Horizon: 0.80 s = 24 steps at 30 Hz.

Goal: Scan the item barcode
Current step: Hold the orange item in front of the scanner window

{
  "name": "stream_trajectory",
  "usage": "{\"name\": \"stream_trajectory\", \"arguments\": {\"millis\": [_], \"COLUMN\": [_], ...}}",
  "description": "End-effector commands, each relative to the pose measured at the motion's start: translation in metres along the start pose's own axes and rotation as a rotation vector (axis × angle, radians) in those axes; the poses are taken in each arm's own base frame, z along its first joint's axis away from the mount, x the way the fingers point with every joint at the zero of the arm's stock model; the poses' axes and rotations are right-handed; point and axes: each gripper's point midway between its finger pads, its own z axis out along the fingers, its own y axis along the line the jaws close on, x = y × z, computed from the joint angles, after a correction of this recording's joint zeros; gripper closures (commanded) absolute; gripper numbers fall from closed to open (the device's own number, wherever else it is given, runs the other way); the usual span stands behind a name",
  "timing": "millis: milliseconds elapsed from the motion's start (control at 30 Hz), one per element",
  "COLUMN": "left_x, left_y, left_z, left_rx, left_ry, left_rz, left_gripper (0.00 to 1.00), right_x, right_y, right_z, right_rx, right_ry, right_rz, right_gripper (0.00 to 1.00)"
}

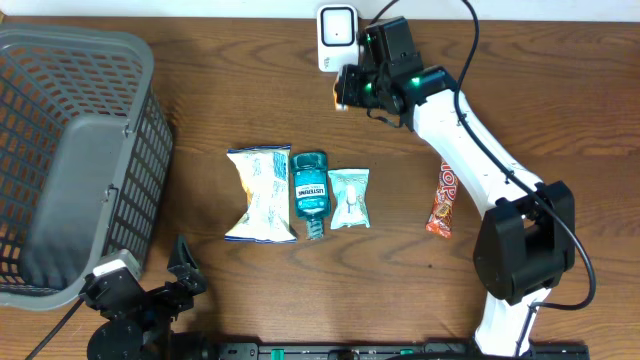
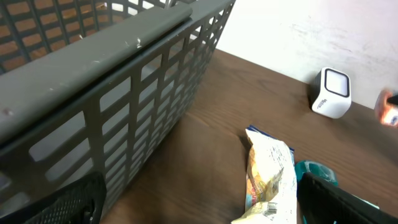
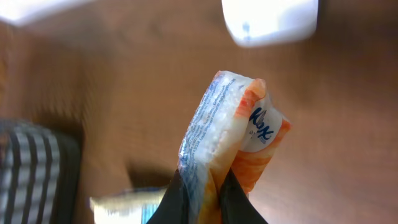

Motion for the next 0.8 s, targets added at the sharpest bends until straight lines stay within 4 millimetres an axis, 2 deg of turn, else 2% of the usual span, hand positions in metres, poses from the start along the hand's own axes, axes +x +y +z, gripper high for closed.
{"name": "stream_trajectory", "arguments": {"millis": [0, 267, 433, 633, 767], "left_x": [-0.001, -0.001, -0.001, -0.001, -0.001], "left_y": [0.003, 0.003, 0.003, 0.003, 0.003], "left_z": [-0.001, -0.001, -0.001, -0.001, -0.001], "left_rx": [-0.015, -0.015, -0.015, -0.015, -0.015], "left_ry": [-0.012, -0.011, -0.012, -0.011, -0.011], "left_rz": [-0.001, -0.001, -0.001, -0.001, -0.001], "left_gripper": [0.02, 0.02, 0.02, 0.02, 0.02], "right_x": [-0.024, -0.063, -0.082, -0.092, -0.094], "right_y": [-0.007, -0.001, -0.016, -0.036, -0.039], "right_z": [0.015, 0.070, 0.097, 0.105, 0.104], "right_rx": [0.027, -0.090, -0.129, -0.077, -0.068], "right_ry": [-0.106, -0.341, -0.490, -0.575, -0.580], "right_rz": [-0.049, -0.138, -0.158, -0.140, -0.136], "right_gripper": [0.99, 0.99, 0.99, 0.99, 0.99]}}
